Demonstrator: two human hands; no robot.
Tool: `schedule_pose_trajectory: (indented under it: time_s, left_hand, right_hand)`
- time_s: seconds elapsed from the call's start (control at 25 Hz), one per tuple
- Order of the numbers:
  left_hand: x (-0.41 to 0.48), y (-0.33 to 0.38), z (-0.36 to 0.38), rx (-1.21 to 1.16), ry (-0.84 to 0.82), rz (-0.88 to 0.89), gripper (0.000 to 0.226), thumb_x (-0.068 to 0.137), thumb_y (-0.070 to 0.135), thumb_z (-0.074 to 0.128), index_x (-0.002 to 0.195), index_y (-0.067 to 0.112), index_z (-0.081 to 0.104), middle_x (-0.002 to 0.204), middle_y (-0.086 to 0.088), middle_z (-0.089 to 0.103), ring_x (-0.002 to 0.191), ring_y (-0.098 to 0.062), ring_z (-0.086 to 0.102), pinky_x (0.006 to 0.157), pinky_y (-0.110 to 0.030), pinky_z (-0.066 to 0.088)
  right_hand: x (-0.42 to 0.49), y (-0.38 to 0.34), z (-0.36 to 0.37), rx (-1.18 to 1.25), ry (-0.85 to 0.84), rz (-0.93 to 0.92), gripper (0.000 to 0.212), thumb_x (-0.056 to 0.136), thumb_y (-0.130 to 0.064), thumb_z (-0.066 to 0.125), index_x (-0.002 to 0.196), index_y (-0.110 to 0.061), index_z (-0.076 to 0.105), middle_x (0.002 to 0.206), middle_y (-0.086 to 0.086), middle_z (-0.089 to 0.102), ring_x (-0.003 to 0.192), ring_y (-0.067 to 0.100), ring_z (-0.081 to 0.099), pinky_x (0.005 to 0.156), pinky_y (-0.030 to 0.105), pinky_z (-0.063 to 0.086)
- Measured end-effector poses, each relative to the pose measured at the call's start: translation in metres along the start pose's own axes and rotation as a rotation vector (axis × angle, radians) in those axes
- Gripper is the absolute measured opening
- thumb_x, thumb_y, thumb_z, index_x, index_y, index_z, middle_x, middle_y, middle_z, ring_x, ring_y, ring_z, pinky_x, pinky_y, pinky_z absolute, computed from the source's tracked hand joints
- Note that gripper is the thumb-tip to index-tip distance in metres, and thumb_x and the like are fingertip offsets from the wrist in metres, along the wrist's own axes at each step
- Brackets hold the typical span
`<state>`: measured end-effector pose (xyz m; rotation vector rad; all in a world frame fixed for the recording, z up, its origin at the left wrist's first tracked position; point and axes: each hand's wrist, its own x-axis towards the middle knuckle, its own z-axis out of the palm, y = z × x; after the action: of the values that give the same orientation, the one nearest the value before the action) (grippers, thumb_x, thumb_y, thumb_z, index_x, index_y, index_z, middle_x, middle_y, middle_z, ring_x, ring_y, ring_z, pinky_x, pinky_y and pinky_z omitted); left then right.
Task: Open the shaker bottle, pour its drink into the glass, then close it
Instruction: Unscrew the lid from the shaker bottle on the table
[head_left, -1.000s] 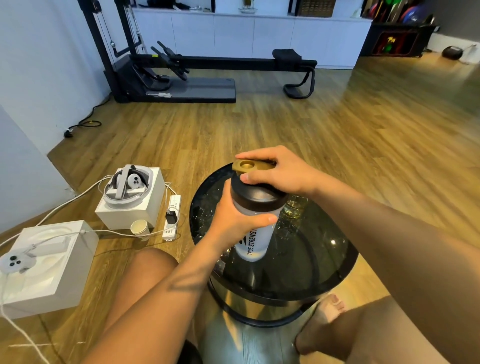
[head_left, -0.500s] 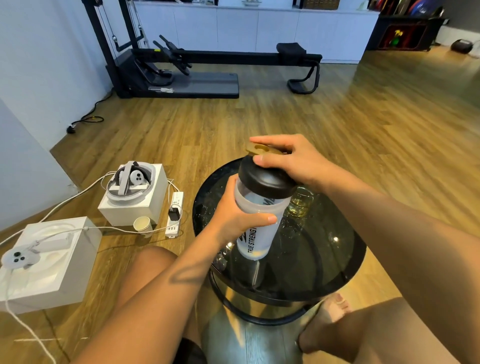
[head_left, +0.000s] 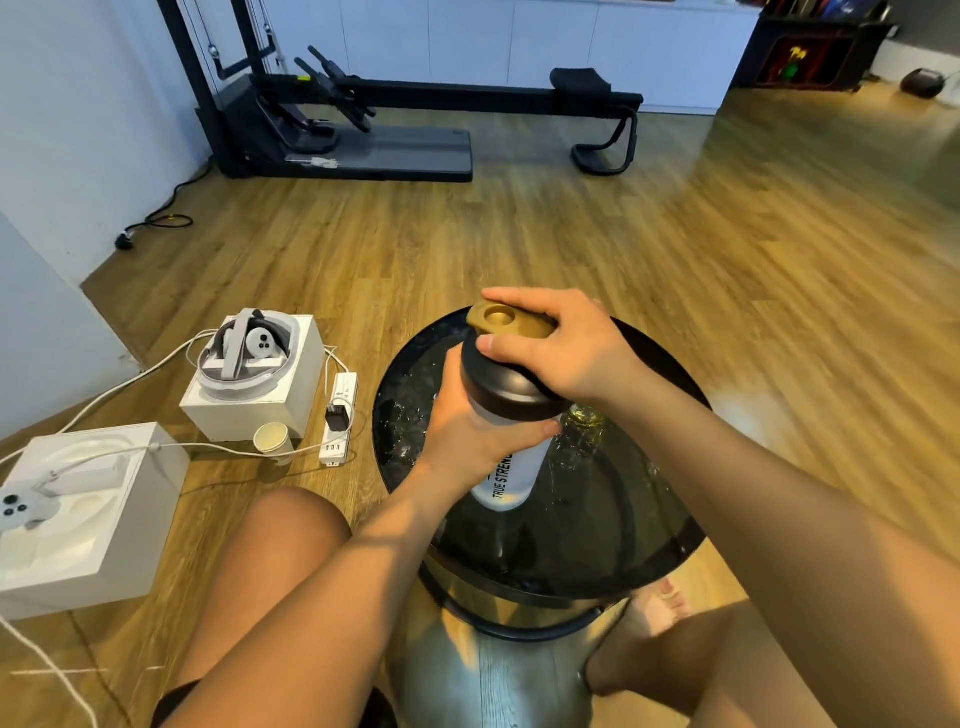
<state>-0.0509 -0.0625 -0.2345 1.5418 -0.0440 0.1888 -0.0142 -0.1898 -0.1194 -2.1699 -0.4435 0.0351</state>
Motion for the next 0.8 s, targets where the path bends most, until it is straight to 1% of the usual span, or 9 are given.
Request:
schedule_pose_trajectory:
  time_s: [0.08,0.12,0.24,0.32,0.44,0.52,0.6,0.68,0.8]
  left_hand:
    - [-0.002,0.0,0.003,0.028,0.039,0.023,0.094,0.047,0.028,0.096,0.127,0.021,0.047,0.116,0.006,0.07,0.11,-0.011,0.069,0.087,-0.029,0.058]
    - [-0.002,0.0,0.005,0.039,0.056,0.034,0.093,0.046,0.028,0.097,0.125,0.024,0.048,0.114,0.008,0.071,0.107,-0.009,0.07,0.085,-0.028,0.058]
    - [-0.004,0.0,0.009,0.066,0.099,0.051,0.098,0.042,0.035,0.1,0.125,0.039,0.047,0.118,0.007,0.069,0.111,-0.011,0.068,0.091,-0.036,0.058]
    - [-0.006,0.001,0.01,0.104,0.118,0.06,0.1,0.039,0.042,0.1,0.122,0.051,0.045,0.117,0.015,0.068,0.112,-0.005,0.067,0.088,-0.026,0.057]
    - [-0.008,0.005,0.009,0.179,0.127,0.057,0.094,0.04,0.048,0.098,0.112,0.065,0.04,0.114,0.032,0.063,0.106,0.007,0.064,0.08,-0.009,0.051]
    - [-0.008,0.007,0.007,0.212,0.117,0.049,0.09,0.04,0.05,0.096,0.11,0.064,0.041,0.112,0.037,0.061,0.104,0.011,0.063,0.079,-0.007,0.05]
    - [-0.007,0.008,0.004,0.228,0.109,0.038,0.089,0.039,0.049,0.096,0.112,0.056,0.044,0.11,0.034,0.063,0.101,0.011,0.064,0.076,-0.006,0.049]
    - [-0.006,0.007,0.002,0.225,0.097,0.025,0.091,0.039,0.048,0.097,0.115,0.047,0.048,0.109,0.029,0.066,0.101,0.009,0.065,0.075,-0.006,0.05]
    - [-0.005,0.007,0.001,0.228,0.091,0.006,0.094,0.039,0.046,0.098,0.119,0.045,0.049,0.11,0.022,0.069,0.103,0.007,0.066,0.08,-0.013,0.053]
  right_hand:
    - [0.0,0.001,0.003,0.002,0.031,0.022,0.049,0.069,-0.05,0.075,0.117,-0.048,0.064,0.111,-0.019,0.067,0.116,0.009,0.054,0.096,0.025,0.043]
    - [-0.001,0.001,0.005,-0.001,0.059,0.037,0.05,0.068,-0.053,0.073,0.117,-0.05,0.063,0.114,-0.018,0.066,0.119,0.012,0.052,0.098,0.028,0.042]
    - [-0.003,0.002,0.01,-0.01,0.114,0.057,0.053,0.067,-0.057,0.07,0.119,-0.051,0.061,0.121,-0.016,0.064,0.125,0.017,0.047,0.102,0.036,0.043]
    - [-0.004,0.003,0.01,-0.004,0.12,0.054,0.054,0.067,-0.057,0.069,0.12,-0.05,0.061,0.122,-0.016,0.064,0.124,0.016,0.048,0.102,0.035,0.043]
    - [-0.002,0.004,0.006,-0.013,0.083,0.031,0.051,0.07,-0.053,0.071,0.12,-0.049,0.061,0.118,-0.017,0.065,0.117,0.01,0.052,0.095,0.025,0.042]
    - [0.0,0.002,0.0,-0.032,0.008,-0.004,0.05,0.072,-0.048,0.074,0.121,-0.047,0.062,0.11,-0.021,0.065,0.106,0.003,0.056,0.086,0.016,0.042]
    - [0.002,-0.002,-0.008,-0.064,-0.103,-0.038,0.048,0.074,-0.045,0.075,0.121,-0.047,0.062,0.108,-0.024,0.064,0.1,-0.001,0.057,0.077,0.01,0.04]
    - [0.005,-0.007,-0.015,-0.112,-0.193,-0.074,0.048,0.077,-0.045,0.073,0.123,-0.047,0.061,0.112,-0.023,0.064,0.101,-0.002,0.057,0.075,0.009,0.037]
    - [0.007,-0.012,-0.021,-0.297,-0.263,-0.164,0.05,0.084,-0.047,0.066,0.132,-0.043,0.054,0.113,-0.013,0.059,0.101,0.002,0.049,0.074,0.008,0.032]
